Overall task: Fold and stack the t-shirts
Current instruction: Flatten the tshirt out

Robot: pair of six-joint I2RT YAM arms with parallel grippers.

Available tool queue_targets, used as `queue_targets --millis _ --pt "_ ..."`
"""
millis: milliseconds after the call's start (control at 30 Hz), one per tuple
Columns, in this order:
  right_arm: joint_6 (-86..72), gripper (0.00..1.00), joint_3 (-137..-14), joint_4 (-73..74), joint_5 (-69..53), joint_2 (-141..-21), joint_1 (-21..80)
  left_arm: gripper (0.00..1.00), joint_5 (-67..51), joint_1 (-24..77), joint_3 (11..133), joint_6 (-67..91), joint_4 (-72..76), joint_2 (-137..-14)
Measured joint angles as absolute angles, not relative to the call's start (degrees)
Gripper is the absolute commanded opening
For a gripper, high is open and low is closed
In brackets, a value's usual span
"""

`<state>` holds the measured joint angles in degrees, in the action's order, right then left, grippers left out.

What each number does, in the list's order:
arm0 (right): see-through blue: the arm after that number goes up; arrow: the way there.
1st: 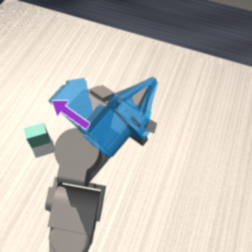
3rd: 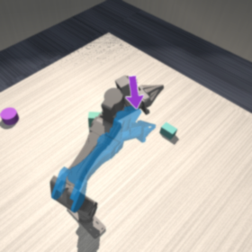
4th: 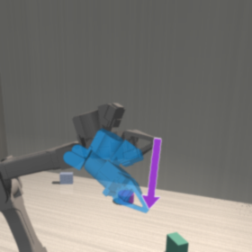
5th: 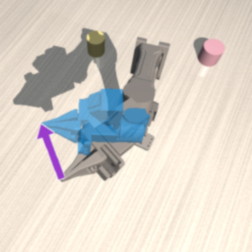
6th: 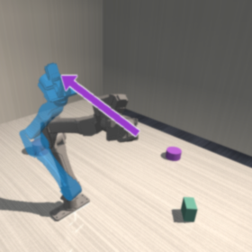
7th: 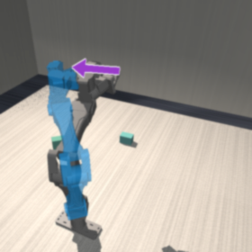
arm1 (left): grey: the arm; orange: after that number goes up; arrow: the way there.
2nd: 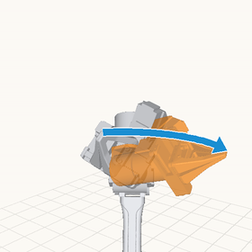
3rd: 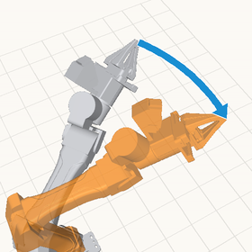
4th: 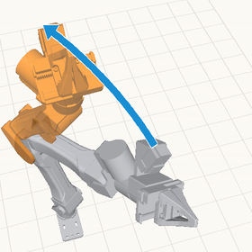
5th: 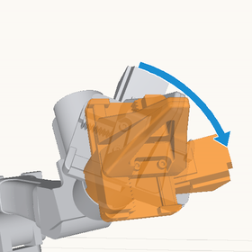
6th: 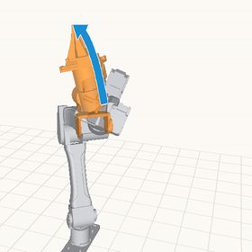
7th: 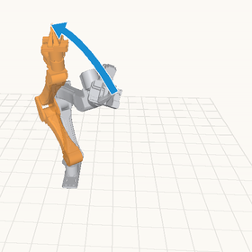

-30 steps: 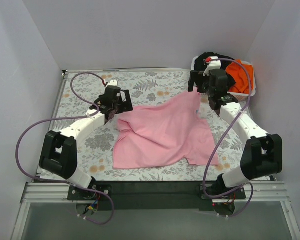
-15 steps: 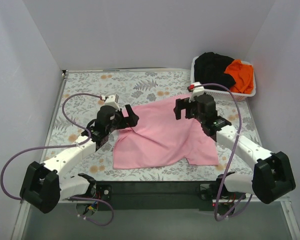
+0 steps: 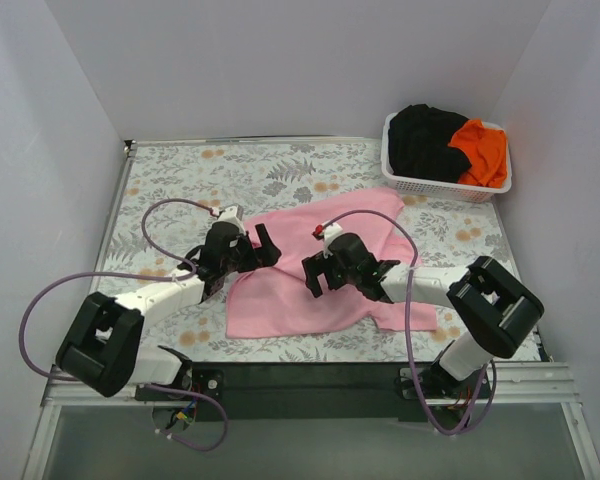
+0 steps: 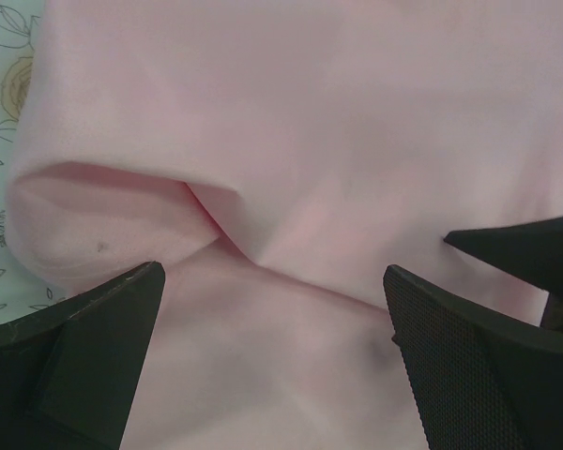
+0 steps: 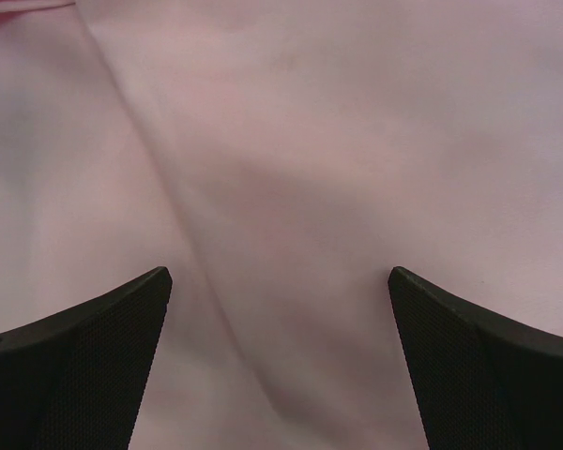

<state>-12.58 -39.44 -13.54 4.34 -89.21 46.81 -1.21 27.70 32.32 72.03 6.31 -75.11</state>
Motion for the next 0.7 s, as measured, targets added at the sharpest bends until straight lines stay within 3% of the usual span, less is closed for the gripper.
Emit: queue_targets --millis 700 --pt "-15.49 0.87 -35.35 -26.65 11.92 -93.17 60.03 0.98 2.52 19.31 43.79 68.51 12.03 -94.15"
